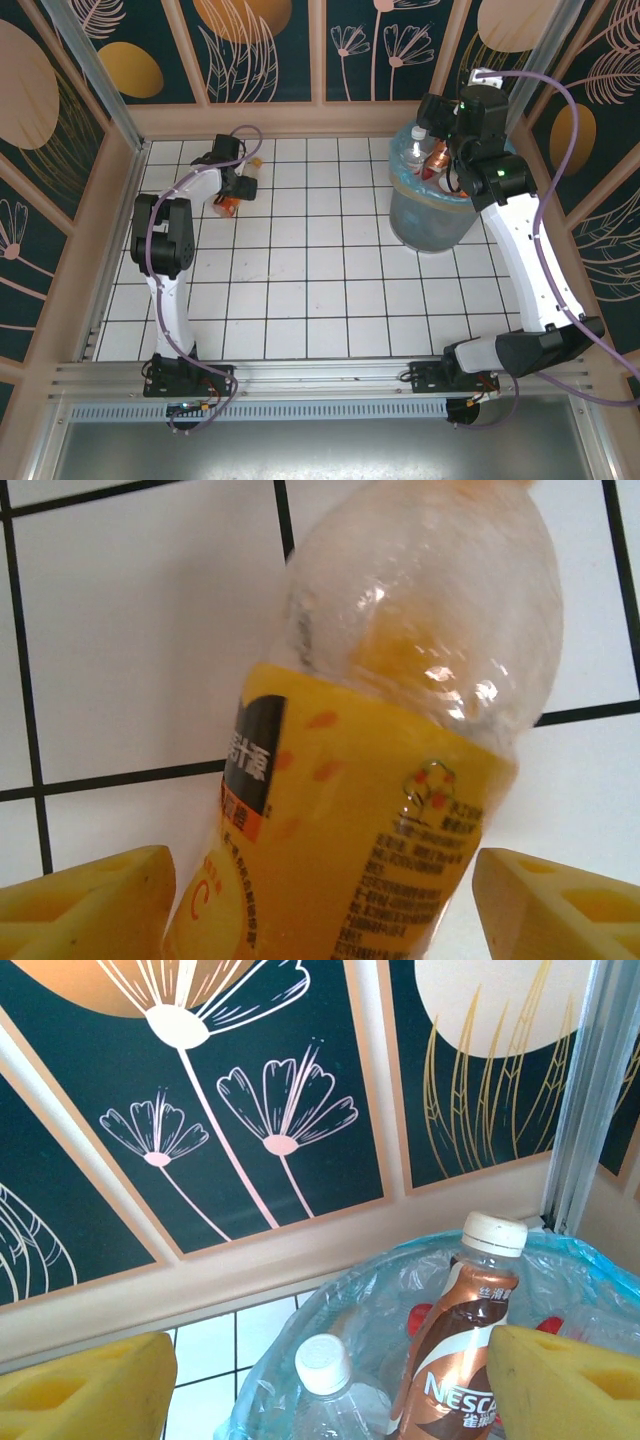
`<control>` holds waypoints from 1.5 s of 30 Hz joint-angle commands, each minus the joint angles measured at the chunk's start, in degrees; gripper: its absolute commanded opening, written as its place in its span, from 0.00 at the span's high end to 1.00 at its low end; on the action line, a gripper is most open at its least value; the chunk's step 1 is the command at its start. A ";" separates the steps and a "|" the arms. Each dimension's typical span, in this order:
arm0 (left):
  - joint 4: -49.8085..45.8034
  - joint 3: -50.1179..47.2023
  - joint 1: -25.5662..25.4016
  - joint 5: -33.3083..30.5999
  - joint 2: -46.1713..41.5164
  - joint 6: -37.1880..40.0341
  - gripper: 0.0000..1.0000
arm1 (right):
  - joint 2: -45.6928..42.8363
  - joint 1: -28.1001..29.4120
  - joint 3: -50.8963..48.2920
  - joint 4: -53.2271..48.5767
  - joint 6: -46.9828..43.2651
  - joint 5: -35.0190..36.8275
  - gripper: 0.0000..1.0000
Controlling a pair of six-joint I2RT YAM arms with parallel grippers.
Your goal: Put the plastic bottles in the bin
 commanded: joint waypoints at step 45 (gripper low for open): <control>27.06 -29.95 -7.58 53.48 -64.44 -7.61 0.55 | 5.86 22.84 -11.98 45.30 -1.96 -57.08 0.14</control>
